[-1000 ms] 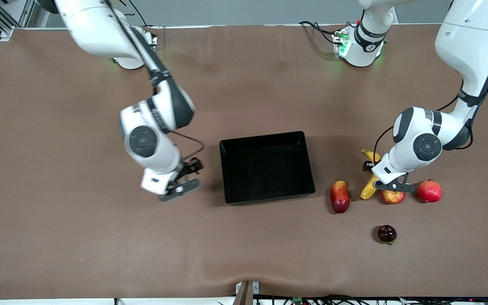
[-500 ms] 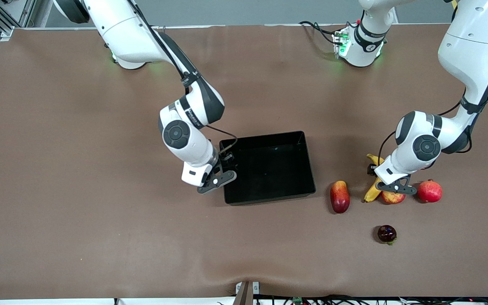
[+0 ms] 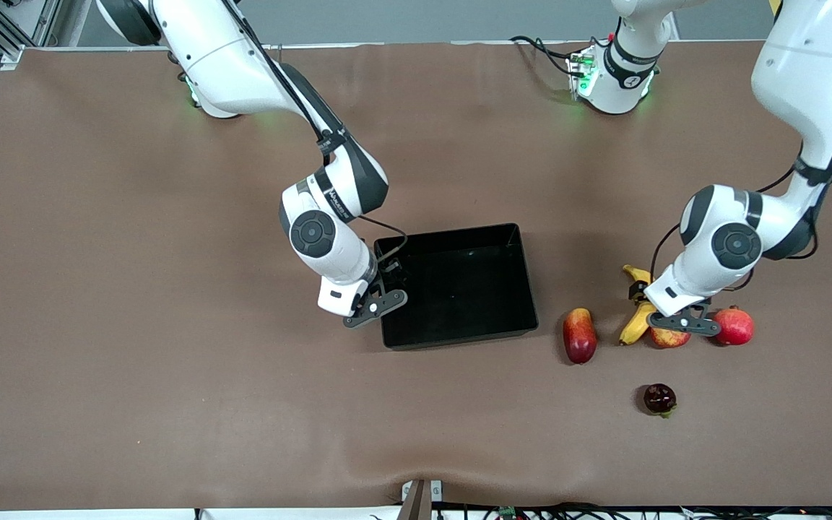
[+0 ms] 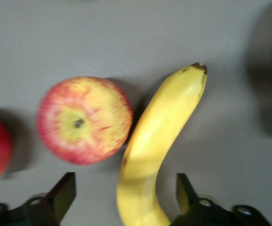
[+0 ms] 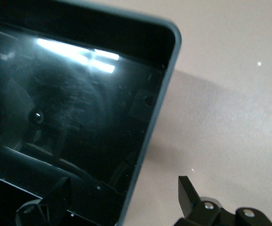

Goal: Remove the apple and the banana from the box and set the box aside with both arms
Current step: 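Place the banana with the left gripper while the right gripper grasps the tray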

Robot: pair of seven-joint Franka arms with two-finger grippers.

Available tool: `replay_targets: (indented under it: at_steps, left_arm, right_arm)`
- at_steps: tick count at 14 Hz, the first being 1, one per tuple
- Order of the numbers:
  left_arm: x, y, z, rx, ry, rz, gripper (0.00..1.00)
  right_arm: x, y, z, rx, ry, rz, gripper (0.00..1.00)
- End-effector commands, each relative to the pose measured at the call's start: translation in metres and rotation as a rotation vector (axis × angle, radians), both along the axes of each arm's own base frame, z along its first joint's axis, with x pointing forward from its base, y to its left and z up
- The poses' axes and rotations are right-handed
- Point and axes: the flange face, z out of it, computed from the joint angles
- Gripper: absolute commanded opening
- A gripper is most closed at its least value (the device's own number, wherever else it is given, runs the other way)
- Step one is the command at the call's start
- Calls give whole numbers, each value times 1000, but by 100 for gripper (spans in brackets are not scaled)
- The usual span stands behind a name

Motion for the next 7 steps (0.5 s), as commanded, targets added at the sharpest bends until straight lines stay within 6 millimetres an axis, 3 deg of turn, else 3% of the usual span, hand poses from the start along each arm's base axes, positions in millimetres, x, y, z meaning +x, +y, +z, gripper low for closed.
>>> replay_targets:
  at_steps: [1, 3, 4, 5, 7]
  left_arm:
    - [-3, -12, 78, 72, 5, -1, 100]
    - [3, -19, 133, 87, 38, 45, 100]
    - [5, -20, 168, 81, 59, 82, 100]
    - [8, -15, 195, 81, 85, 114, 100]
    - [13, -10, 249, 58, 103, 167, 100]
  right_arm:
    - [-3, -2, -6, 4, 15, -34, 100]
    - [-8, 1, -7, 0, 33, -86, 33]
    - [-12, 6, -7, -1, 38, -92, 5]
    - [-13, 7, -7, -3, 38, -90, 0]
    - [-13, 8, -8, -2, 37, -89, 0]
